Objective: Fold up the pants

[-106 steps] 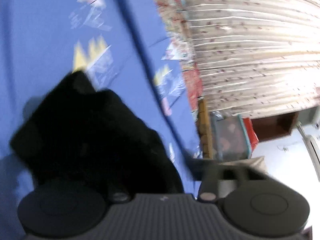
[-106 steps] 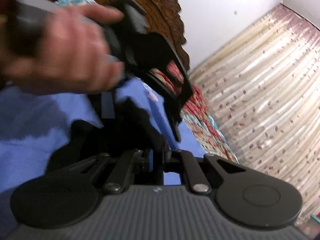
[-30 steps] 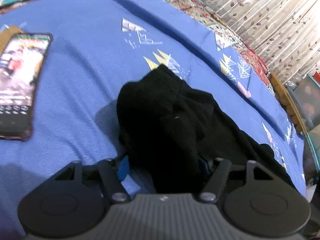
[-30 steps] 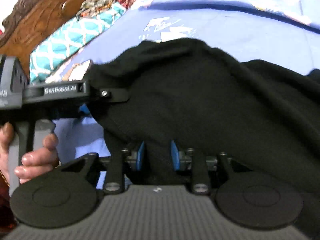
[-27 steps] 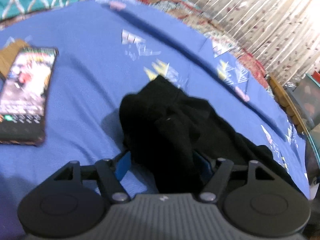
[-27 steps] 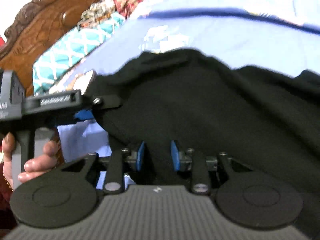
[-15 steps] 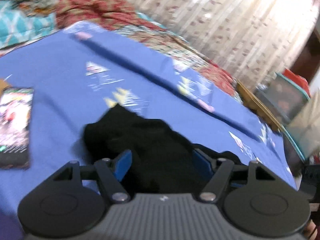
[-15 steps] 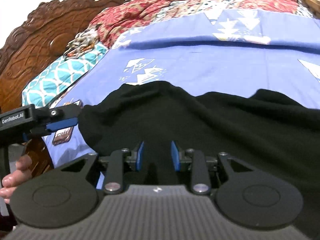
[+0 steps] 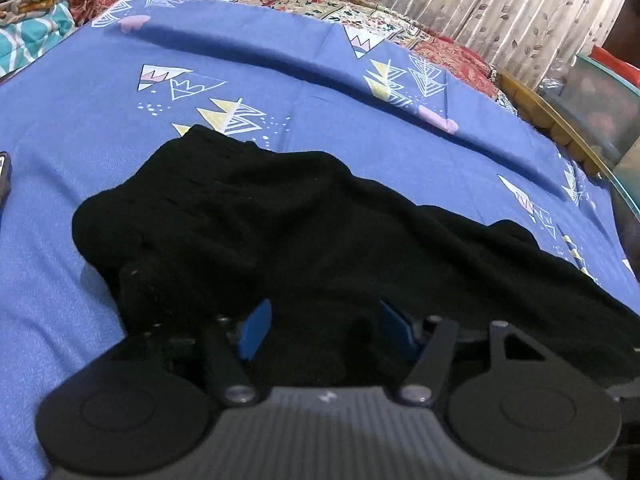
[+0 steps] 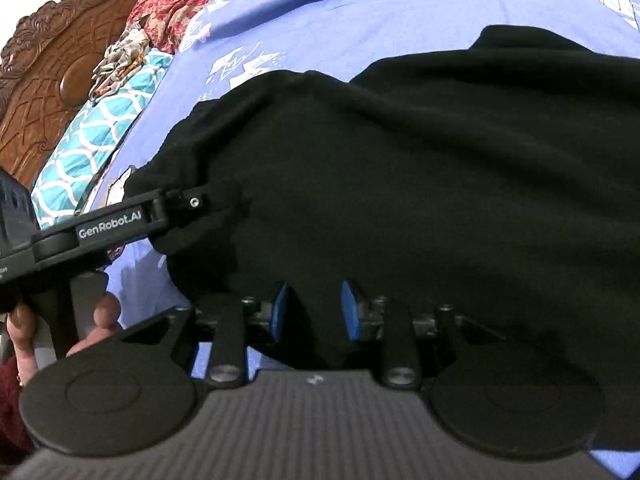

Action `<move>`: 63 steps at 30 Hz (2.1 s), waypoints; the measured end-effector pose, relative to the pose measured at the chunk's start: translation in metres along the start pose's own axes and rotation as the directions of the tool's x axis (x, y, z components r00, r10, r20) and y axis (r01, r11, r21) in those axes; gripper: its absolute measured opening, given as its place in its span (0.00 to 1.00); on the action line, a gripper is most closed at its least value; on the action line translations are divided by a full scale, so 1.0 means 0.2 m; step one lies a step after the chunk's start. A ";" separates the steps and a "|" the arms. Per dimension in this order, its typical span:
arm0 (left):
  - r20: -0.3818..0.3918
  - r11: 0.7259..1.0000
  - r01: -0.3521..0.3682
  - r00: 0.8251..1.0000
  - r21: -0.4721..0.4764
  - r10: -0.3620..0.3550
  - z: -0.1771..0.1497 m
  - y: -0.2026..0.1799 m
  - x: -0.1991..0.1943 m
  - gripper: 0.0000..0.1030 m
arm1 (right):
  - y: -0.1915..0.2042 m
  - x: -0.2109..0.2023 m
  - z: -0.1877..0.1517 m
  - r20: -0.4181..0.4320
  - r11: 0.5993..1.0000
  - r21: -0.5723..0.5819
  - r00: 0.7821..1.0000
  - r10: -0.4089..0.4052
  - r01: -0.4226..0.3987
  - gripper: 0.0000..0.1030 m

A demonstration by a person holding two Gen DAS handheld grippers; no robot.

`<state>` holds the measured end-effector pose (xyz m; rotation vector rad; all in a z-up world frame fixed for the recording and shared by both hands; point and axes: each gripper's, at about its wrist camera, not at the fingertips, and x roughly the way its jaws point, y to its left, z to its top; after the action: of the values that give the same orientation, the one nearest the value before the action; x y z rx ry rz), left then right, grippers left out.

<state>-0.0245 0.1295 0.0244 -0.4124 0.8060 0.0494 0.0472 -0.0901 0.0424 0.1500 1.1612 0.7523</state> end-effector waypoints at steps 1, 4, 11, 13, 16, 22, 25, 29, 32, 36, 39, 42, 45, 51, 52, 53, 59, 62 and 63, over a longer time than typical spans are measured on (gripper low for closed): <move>-0.001 1.000 0.001 1.000 -0.002 -0.001 0.01 0.00 0.00 0.59 | 0.01 0.00 0.00 0.001 1.000 -0.001 1.000 -0.002 0.002 0.32; -0.003 1.000 -0.003 1.000 -0.003 0.003 0.00 0.00 0.00 0.59 | 0.02 0.00 -0.01 0.004 1.000 -0.002 1.000 0.000 0.000 0.32; -0.002 1.000 -0.007 1.000 0.008 0.007 0.02 0.00 0.01 0.59 | 0.01 0.00 -0.01 0.008 1.000 0.002 1.000 0.001 -0.001 0.32; -0.002 1.000 -0.004 1.000 0.004 0.004 0.02 0.00 0.02 0.59 | 0.01 -0.01 -0.01 0.009 1.000 0.003 1.000 0.001 -0.001 0.32; -0.002 1.000 0.001 1.000 0.002 -0.001 0.02 0.01 0.02 0.59 | 0.01 -0.01 -0.02 0.012 1.000 0.003 1.000 -0.002 0.002 0.32; -0.001 1.000 0.001 1.000 0.004 0.000 0.02 0.01 0.02 0.59 | 0.03 -0.01 -0.02 0.018 1.000 0.000 1.000 -0.014 0.014 0.32; -0.001 1.000 -0.004 1.000 0.012 0.004 0.01 0.01 0.02 0.59 | 0.04 -0.03 -0.02 0.030 1.000 0.001 0.999 -0.013 0.013 0.32; -0.004 1.000 -0.004 1.000 0.010 0.004 0.02 0.01 0.02 0.59 | 0.02 -0.11 -0.02 0.094 1.000 0.012 0.995 -0.018 0.017 0.34; -0.006 1.000 -0.007 1.000 0.012 0.008 0.02 0.01 0.03 0.59 | 0.01 -0.17 -0.02 0.146 0.999 0.019 0.989 -0.028 0.025 0.34; -0.006 1.000 -0.015 1.000 0.017 0.015 0.02 0.00 0.03 0.59 | -0.01 -0.17 -0.03 0.142 0.999 0.040 0.989 -0.034 0.029 0.34; -0.007 1.000 -0.018 1.000 0.018 0.019 0.02 -0.01 0.03 0.59 | -0.02 -0.09 -0.05 0.060 0.997 0.070 0.998 -0.036 0.032 0.34; -0.006 0.999 -0.025 1.000 0.025 0.025 0.02 -0.01 0.03 0.59 | -0.03 -0.06 -0.07 0.036 0.997 0.076 0.999 -0.036 0.033 0.34; -0.006 0.999 -0.031 0.999 0.031 0.031 0.02 -0.02 0.04 0.59 | -0.03 -0.07 -0.06 0.039 0.997 0.069 0.999 -0.032 0.030 0.34; 0.004 0.995 -0.058 0.998 0.084 0.058 0.03 -0.07 0.00 0.60 | -0.04 -0.18 -0.08 0.122 0.998 0.057 0.992 -0.027 0.021 0.36; 0.018 0.993 -0.066 0.998 0.097 0.065 0.04 -0.09 -0.02 0.62 | -0.04 -0.20 -0.08 0.140 0.998 0.055 0.990 -0.032 0.025 0.36; 0.033 0.992 -0.072 0.997 0.107 0.069 0.04 -0.11 -0.05 0.63 | -0.05 -0.22 -0.07 0.158 0.998 0.052 0.987 -0.038 0.031 0.36; 0.083 0.992 -0.025 0.996 0.122 0.015 0.05 -0.19 -0.16 0.66 | -0.12 -0.31 -0.08 0.221 0.995 0.066 0.972 -0.083 0.070 0.36; 0.072 0.993 0.009 0.997 0.116 -0.017 0.04 -0.22 -0.16 0.66 | -0.15 -0.32 -0.09 0.231 0.992 0.097 0.967 -0.104 0.084 0.36; 0.061 0.993 0.009 0.998 0.119 -0.017 0.03 -0.23 -0.14 0.66 | -0.16 -0.32 -0.10 0.234 0.990 0.105 0.966 -0.112 0.090 0.36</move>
<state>-0.0303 0.0922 0.0644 -0.3024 0.7410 0.0019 0.0333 -0.1589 0.0686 0.2513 0.9660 0.5723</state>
